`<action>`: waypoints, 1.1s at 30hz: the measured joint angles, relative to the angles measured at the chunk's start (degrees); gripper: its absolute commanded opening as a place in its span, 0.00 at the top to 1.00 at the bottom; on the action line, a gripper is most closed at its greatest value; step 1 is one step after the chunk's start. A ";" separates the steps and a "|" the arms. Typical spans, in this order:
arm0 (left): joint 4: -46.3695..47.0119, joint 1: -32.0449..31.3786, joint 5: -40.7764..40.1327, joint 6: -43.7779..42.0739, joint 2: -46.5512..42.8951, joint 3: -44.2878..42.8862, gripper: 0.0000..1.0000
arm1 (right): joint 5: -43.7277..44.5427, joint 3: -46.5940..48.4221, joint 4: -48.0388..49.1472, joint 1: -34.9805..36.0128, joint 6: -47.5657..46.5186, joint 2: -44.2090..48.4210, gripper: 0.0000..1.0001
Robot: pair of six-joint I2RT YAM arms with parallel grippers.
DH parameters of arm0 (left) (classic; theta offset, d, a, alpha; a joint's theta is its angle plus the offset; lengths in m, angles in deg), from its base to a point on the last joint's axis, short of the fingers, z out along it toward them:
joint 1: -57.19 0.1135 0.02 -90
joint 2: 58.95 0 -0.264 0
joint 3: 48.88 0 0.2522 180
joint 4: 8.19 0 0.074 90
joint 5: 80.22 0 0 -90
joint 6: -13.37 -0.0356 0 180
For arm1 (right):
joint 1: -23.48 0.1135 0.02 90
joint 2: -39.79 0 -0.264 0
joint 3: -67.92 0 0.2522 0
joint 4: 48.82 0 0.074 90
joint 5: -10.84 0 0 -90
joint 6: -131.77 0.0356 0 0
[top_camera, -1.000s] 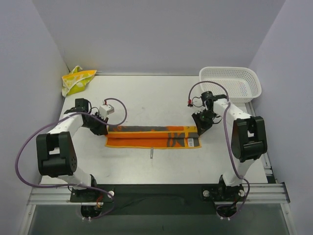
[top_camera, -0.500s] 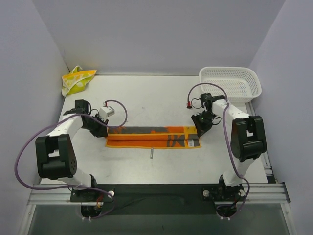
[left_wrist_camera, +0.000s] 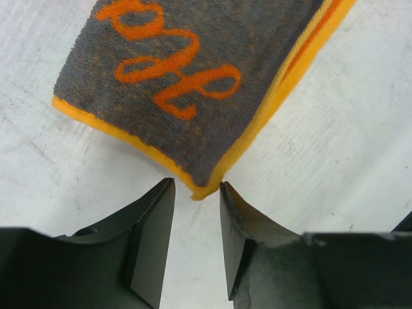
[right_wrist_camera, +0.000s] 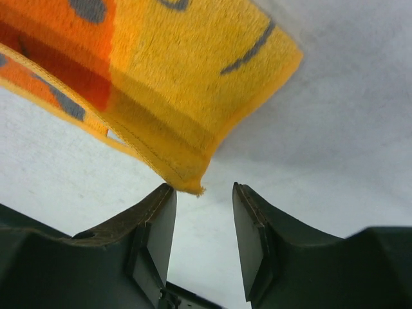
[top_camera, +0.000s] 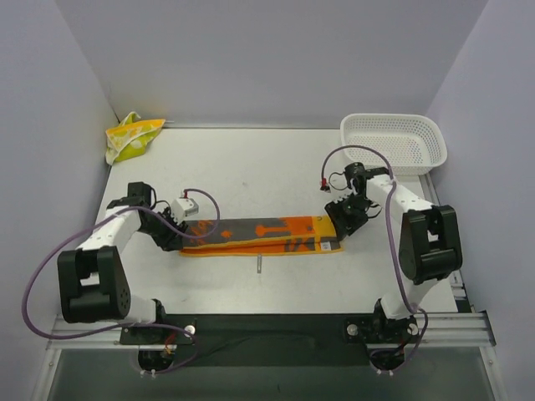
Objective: Roll the towels
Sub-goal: Fold the towel
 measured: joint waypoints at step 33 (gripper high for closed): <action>8.83 -12.87 -2.99 26.43 10.38 -5.14 0.51 | 7.19 17.20 -1.22 0.98 7.45 -16.02 0.65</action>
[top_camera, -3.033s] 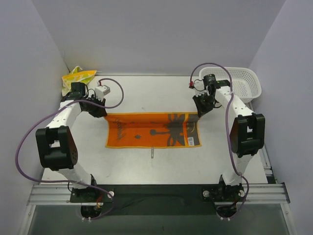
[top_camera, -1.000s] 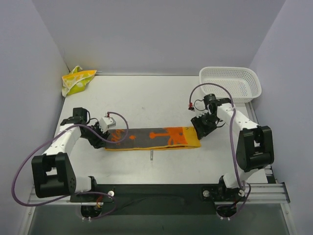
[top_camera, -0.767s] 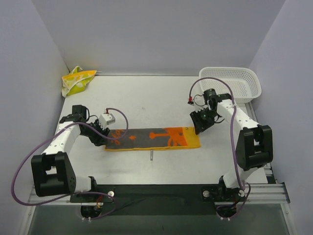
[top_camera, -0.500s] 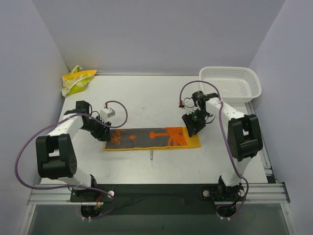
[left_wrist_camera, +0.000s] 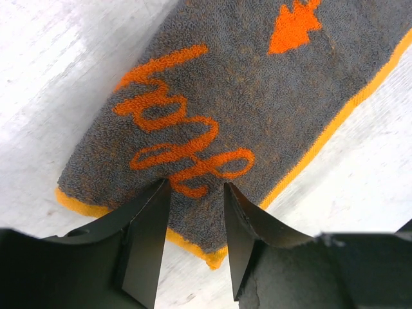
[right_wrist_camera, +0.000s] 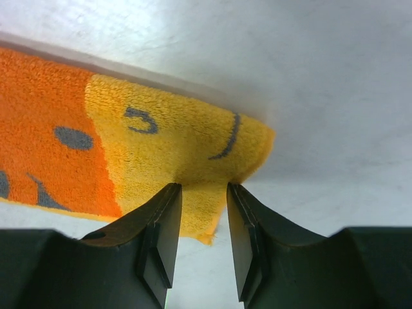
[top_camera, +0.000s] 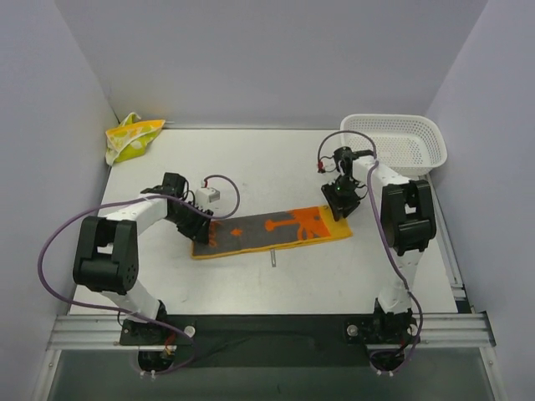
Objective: Roll the towels
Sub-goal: Fold the towel
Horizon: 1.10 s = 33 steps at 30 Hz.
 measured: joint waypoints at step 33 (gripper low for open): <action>1.62 -0.96 -0.04 9.73 -10.03 -0.17 0.37 | 3.37 -7.45 3.43 -2.12 13.14 3.69 0.64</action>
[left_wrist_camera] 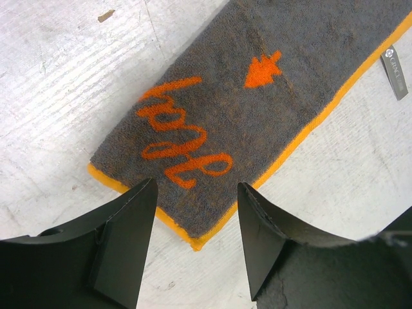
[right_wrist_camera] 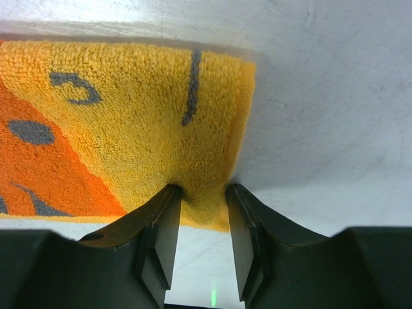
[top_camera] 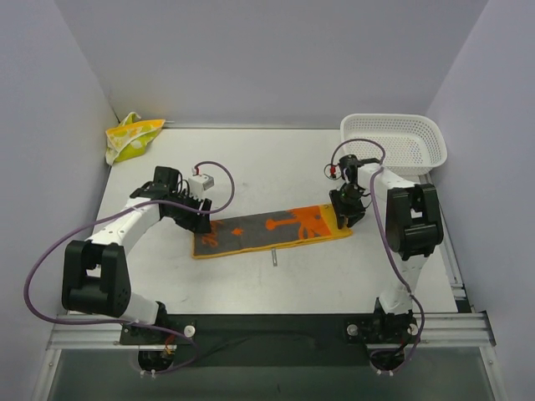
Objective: Roll the towels
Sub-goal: Fold the towel
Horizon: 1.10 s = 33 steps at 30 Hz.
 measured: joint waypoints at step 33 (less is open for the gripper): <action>0.00 0.00 -0.11 -0.02 -0.39 0.00 0.37 | -2.05 1.03 3.72 -1.97 2.75 1.05 0.54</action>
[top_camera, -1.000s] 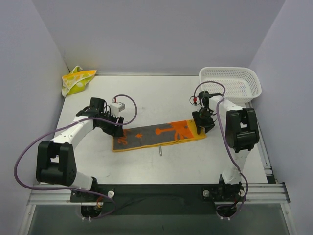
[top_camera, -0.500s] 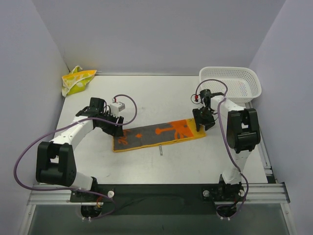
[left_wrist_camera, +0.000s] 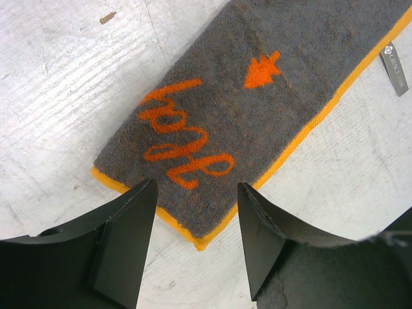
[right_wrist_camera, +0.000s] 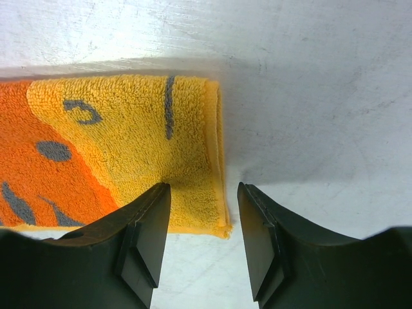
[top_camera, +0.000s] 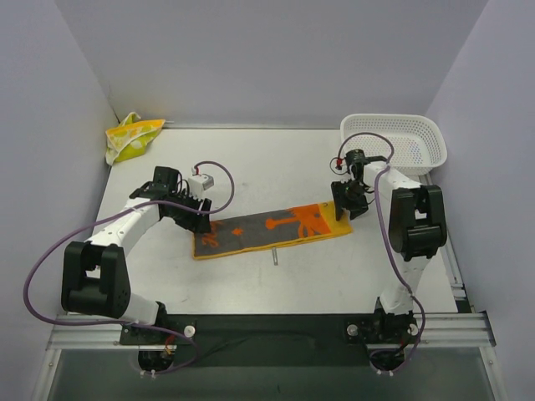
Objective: Roll the towels
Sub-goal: Fold the towel
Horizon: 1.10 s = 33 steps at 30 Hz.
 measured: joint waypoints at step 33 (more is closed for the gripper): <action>0.00 1.22 0.17 -0.02 0.07 -0.83 0.36 | 3.02 4.44 -6.54 -1.90 -3.37 -0.96 1.00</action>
